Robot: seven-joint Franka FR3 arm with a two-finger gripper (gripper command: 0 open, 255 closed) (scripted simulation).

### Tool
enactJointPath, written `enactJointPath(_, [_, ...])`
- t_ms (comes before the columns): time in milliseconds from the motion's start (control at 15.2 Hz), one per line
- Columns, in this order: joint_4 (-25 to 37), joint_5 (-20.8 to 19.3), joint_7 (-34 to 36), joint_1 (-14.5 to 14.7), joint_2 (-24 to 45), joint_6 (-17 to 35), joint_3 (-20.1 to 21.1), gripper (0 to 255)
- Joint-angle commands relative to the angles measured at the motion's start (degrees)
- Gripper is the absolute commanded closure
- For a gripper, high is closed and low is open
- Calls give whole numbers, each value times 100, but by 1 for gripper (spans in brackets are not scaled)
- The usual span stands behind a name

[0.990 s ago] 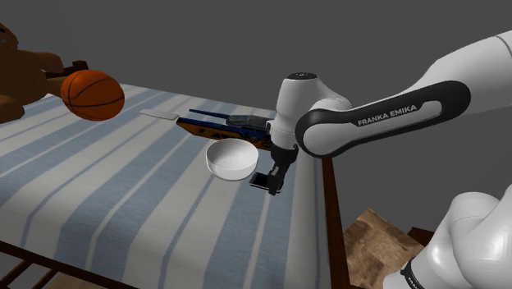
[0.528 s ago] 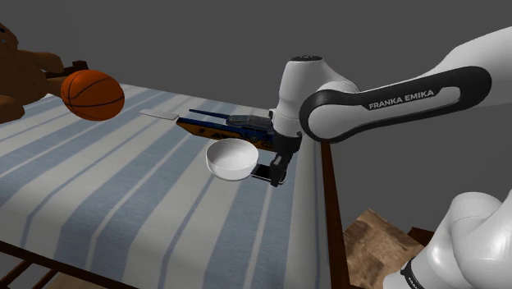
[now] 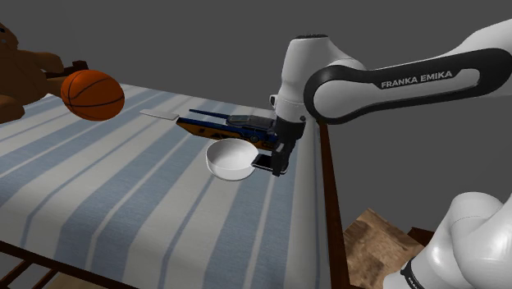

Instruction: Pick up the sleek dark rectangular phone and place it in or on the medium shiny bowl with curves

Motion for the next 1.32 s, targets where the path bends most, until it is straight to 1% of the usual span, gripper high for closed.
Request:
enactJointPath(0, [269,-42,-27,-32,190,-84,-23,255])
enactJointPath(462, [2017,-313,-178,-188,1701,-343,-141,255])
enactJointPath(660, [2910,-412,-237,-222,2380,-563,-187,255])
enactJointPath(858, [3933,-504,-298,-236,3108,-866,-229,255])
enactJointPath(1254, [3528,-511,-296,-240,3149,-420,-236,255])
